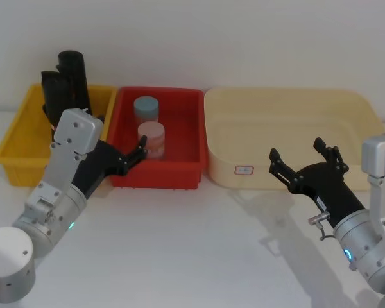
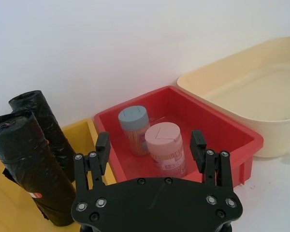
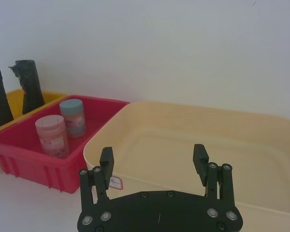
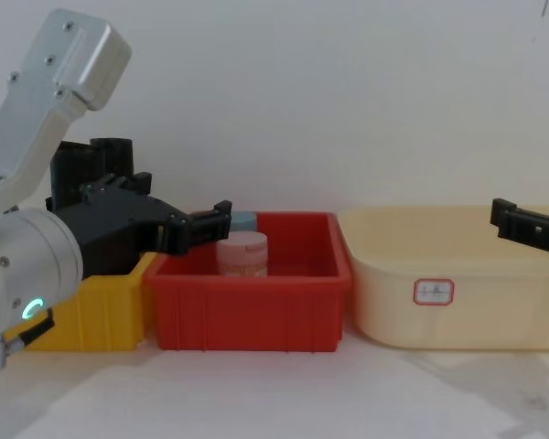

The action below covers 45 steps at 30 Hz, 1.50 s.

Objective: Pick up the garbage bag with the one hand and transfer it to the other hand.

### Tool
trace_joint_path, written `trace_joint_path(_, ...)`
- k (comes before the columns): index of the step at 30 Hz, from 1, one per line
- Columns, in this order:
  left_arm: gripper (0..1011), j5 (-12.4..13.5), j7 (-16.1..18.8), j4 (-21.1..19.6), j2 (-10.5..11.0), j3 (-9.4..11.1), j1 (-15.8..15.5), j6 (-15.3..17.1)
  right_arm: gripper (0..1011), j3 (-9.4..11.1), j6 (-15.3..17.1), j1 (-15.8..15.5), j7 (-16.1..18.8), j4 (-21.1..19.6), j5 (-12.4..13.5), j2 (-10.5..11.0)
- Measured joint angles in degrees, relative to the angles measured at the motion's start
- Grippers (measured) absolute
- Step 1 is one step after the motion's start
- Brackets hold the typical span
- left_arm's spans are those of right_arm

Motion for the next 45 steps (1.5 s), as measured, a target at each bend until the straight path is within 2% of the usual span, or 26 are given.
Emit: trace_joint_path(45,1001,0.01,0.00,0.00,0.00,0.00,0.00,0.00,1001,0.04,0.20,0.26,0.11,0.06,0.03,-0.10)
